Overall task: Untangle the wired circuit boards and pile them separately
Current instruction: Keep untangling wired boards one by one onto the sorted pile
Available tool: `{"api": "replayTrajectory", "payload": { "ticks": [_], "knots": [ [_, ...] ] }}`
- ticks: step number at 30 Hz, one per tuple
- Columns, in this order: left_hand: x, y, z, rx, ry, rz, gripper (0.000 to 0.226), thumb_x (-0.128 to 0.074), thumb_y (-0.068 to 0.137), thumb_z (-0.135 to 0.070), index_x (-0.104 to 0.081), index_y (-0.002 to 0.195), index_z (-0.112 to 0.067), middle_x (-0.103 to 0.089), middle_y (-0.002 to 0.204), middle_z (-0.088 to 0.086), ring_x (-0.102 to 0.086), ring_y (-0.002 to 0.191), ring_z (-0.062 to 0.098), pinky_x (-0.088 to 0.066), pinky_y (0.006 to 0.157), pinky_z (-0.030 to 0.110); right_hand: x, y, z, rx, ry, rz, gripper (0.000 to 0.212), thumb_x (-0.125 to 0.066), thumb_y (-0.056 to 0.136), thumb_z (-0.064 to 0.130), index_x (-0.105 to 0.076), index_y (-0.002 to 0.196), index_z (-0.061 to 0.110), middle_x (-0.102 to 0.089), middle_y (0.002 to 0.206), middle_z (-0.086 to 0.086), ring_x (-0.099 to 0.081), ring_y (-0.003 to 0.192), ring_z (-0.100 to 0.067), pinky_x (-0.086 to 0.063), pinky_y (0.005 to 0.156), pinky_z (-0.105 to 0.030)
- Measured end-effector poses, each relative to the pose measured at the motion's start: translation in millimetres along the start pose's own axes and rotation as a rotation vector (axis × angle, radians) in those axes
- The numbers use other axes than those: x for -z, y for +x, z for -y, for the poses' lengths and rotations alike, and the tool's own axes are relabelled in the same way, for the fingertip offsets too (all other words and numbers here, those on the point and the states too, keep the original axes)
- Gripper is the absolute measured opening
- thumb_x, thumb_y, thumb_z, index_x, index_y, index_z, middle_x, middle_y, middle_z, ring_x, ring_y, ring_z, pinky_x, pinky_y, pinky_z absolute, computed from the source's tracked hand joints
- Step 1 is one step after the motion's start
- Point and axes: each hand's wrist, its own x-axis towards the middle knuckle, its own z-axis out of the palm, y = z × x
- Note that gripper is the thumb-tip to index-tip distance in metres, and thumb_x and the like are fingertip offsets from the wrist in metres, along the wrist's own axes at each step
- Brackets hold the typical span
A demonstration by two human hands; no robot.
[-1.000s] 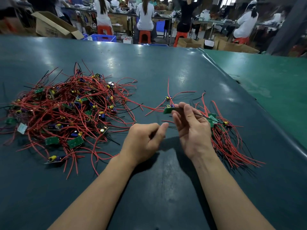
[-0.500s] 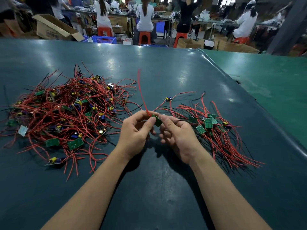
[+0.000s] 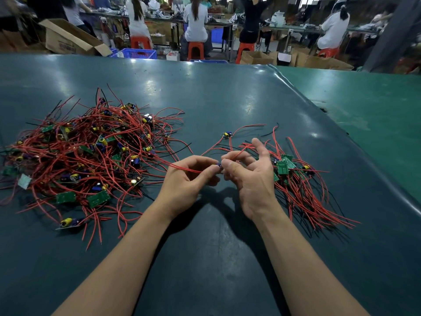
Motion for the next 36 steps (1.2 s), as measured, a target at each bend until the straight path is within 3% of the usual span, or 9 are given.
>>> {"api": "replayTrajectory", "payload": {
  "ticks": [4,6,8,10,13,19,24,31,36],
  "knots": [
    [1.9,2.0,-3.1,-0.020,-0.059,-0.225,0.015,-0.073,0.082,0.000,-0.071,0.093,-0.009,-0.073,0.076,-0.006,-0.067,0.071,0.008,-0.052,0.070,0.017,0.1,1.7,1.8,-0.013,0.020,-0.041,0.091,-0.060,0.084,-0.018,-0.009,0.150,0.021,-0.070,0.096,-0.009,-0.064,0.065,-0.019,-0.053,0.057,-0.027],
    [3.5,4.6,-3.8,-0.067,-0.088,-0.393,0.016,-0.075,0.081,0.000,-0.070,0.095,-0.009,-0.073,0.079,-0.008,-0.067,0.075,0.005,-0.052,0.072,0.017,-1.2,0.0,2.0,-0.050,-0.048,-0.069,0.085,-0.061,0.087,-0.013,-0.013,0.147,0.025,-0.066,0.106,-0.013,-0.066,0.066,-0.020,-0.055,0.056,-0.028],
    [3.7,5.2,-4.2,-0.132,-0.083,-0.477,0.019,-0.076,0.080,0.000,-0.069,0.094,-0.010,-0.073,0.079,-0.013,-0.067,0.075,0.001,-0.051,0.071,0.015,-4.9,-4.2,2.3,-0.127,-0.123,-0.010,0.047,-0.059,0.093,-0.001,-0.038,0.132,0.015,-0.064,0.091,-0.015,-0.064,0.056,-0.017,-0.053,0.048,-0.025],
    [1.9,3.8,-2.4,-0.179,-0.044,-0.450,0.021,-0.078,0.078,0.000,-0.069,0.092,-0.012,-0.074,0.082,-0.012,-0.069,0.077,0.002,-0.051,0.072,0.014,-8.2,-9.0,0.1,-0.212,-0.209,0.100,0.013,-0.056,0.097,0.011,-0.059,0.109,0.006,-0.061,0.074,-0.011,-0.058,0.047,-0.013,-0.049,0.042,-0.022],
    [-1.4,-0.2,2.3,-0.209,0.019,-0.317,0.021,-0.081,0.075,0.001,-0.072,0.092,-0.006,-0.075,0.086,-0.002,-0.071,0.079,0.010,-0.053,0.074,0.018,-8.9,-9.8,-3.5,-0.192,-0.229,0.119,0.017,-0.054,0.099,0.014,-0.066,0.090,0.007,-0.060,0.062,-0.003,-0.053,0.044,-0.011,-0.045,0.039,-0.021],
    [-2.9,-1.4,5.6,-0.247,0.140,-0.178,0.021,-0.083,0.072,0.000,-0.075,0.092,-0.004,-0.076,0.086,0.002,-0.072,0.080,0.013,-0.055,0.078,0.021,-0.8,-3.8,-1.8,-0.113,-0.325,0.020,0.020,-0.061,0.096,0.016,-0.071,0.079,0.012,-0.058,0.058,0.002,-0.046,0.041,-0.008,-0.036,0.035,-0.018],
    [-4.1,-1.3,-0.1,-0.137,-0.013,-0.249,0.018,-0.084,0.071,0.001,-0.074,0.085,-0.005,-0.076,0.078,-0.002,-0.070,0.070,0.007,-0.052,0.069,0.015,0.4,-0.2,2.3,0.002,-0.304,-0.084,0.020,-0.059,0.097,0.017,-0.074,0.085,0.013,-0.054,0.055,0.006,-0.043,0.039,-0.008,-0.032,0.036,-0.017],
    [-1.9,-2.4,-3.1,-0.126,-0.028,-0.288,0.018,-0.085,0.069,0.000,-0.074,0.082,-0.005,-0.075,0.076,0.002,-0.071,0.069,0.012,-0.054,0.068,0.019,4.5,5.5,3.5,0.046,-0.240,-0.246,0.025,-0.054,0.100,0.015,-0.070,0.081,0.011,-0.051,0.054,0.008,-0.041,0.038,-0.006,-0.031,0.034,-0.018],
    [-0.2,-1.0,-2.2,-0.130,-0.042,-0.291,0.017,-0.084,0.070,0.001,-0.075,0.082,-0.006,-0.075,0.076,0.001,-0.071,0.070,0.013,-0.054,0.069,0.020,9.4,11.3,10.8,0.056,-0.035,-0.358,0.029,-0.048,0.102,0.014,-0.065,0.079,0.008,-0.044,0.053,0.006,-0.037,0.036,-0.006,-0.027,0.036,-0.015]
  ]
}}
